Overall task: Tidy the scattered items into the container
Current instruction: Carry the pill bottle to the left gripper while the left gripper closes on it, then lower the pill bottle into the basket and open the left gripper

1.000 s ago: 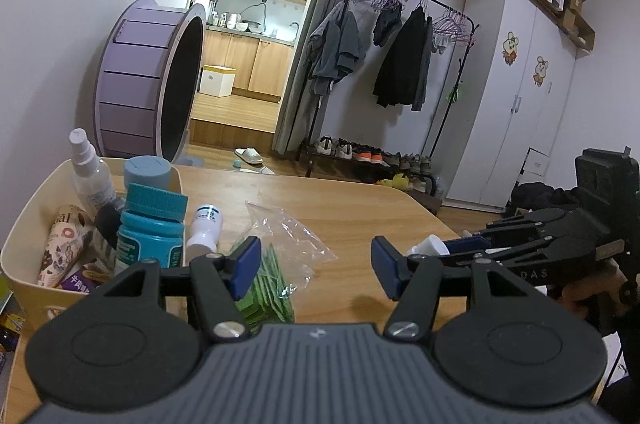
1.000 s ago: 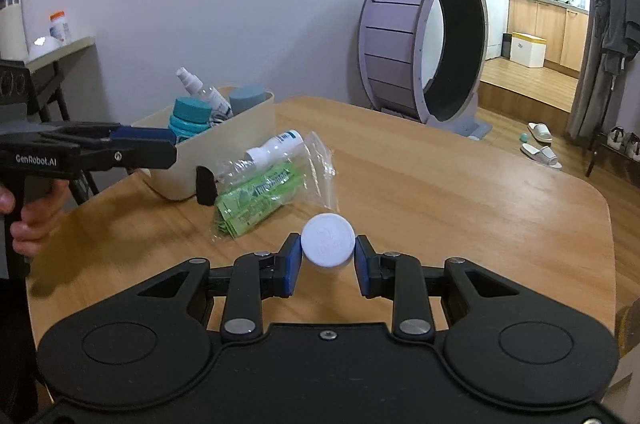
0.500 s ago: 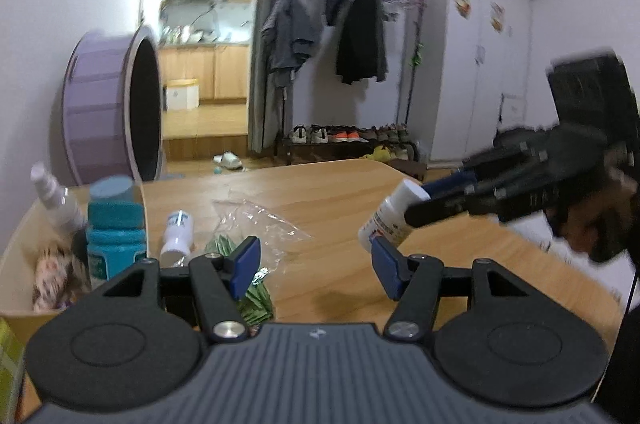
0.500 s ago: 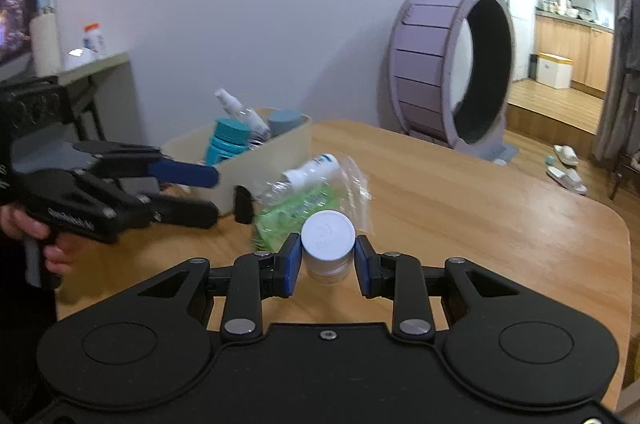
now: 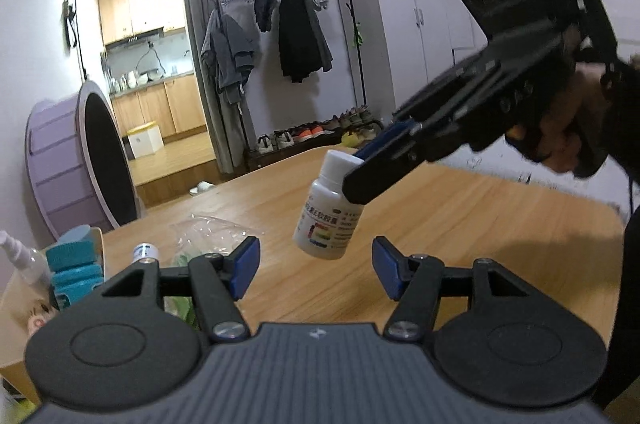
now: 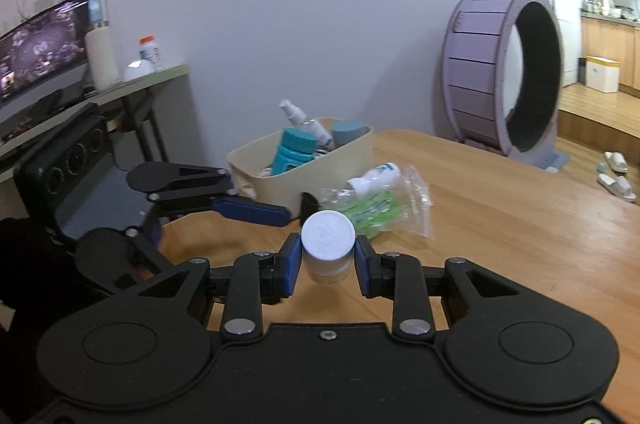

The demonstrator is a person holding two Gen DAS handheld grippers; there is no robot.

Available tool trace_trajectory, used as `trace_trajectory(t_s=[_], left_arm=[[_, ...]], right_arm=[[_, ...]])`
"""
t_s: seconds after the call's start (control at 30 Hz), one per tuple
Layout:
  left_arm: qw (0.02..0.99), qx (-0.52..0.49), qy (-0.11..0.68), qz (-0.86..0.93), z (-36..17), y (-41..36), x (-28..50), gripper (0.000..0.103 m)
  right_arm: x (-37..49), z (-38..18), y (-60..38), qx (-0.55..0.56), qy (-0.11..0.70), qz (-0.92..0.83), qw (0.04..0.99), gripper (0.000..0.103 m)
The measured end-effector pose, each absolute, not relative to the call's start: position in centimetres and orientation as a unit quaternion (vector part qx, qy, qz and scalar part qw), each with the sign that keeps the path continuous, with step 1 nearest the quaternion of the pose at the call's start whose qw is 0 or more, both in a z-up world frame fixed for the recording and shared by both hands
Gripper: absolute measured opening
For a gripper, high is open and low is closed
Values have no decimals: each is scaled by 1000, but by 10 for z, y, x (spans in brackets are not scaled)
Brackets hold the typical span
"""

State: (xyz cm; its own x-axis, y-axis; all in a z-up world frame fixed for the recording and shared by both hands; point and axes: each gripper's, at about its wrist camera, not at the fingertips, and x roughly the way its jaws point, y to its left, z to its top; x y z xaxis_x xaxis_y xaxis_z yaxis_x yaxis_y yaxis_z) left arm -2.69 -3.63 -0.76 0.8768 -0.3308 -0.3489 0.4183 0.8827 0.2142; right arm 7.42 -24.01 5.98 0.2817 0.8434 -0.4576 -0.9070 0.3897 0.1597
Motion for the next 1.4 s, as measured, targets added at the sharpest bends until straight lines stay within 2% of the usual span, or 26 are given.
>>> trace_trajectory(t_s=[0.17,0.23,0.3,0.47,0.5,0.57,0.6,0.63,0.73,0.83,1.07,1.3,1.4], left_arm=[[958,170,131,-190,-10,-43,-33,60],[958,176,126,-188,-10,-44,-33,52],[957,177,127,-192,-10,-44,-33,37],[960,160,130,-189,-9,-40,-34,35],[962,151,130,-188,-7,-38,-34,35],[967,126,127,-181,-2,-29,-34,35],[970,114,125,-177,1,-24,-34,35],[972,100,123,-172,5,-17,-35,35],[981,63,116,-146,15,6,-37,35],[988,28,106,-106,24,32,-38,35],[992,-37,121,25,37,97,-29,35],[982,-51,166,75,26,120,-4,35],[978,-37,184,87,22,118,1,40]], right_arm=[[68,61,-235,-65,243,570,782,29],[67,60,-232,-67,246,575,777,29],[66,59,-229,-67,248,579,773,29],[67,61,-229,-47,239,580,778,31],[67,62,-229,-41,237,579,779,35],[69,63,-232,-25,225,570,789,61],[70,64,-234,-16,219,565,795,67],[71,65,-236,-7,212,560,801,71],[77,66,-240,23,205,546,812,73],[82,64,-240,43,196,522,829,89],[87,54,-224,46,201,478,854,102],[91,44,-210,23,210,444,871,103],[93,41,-208,25,209,444,871,103]])
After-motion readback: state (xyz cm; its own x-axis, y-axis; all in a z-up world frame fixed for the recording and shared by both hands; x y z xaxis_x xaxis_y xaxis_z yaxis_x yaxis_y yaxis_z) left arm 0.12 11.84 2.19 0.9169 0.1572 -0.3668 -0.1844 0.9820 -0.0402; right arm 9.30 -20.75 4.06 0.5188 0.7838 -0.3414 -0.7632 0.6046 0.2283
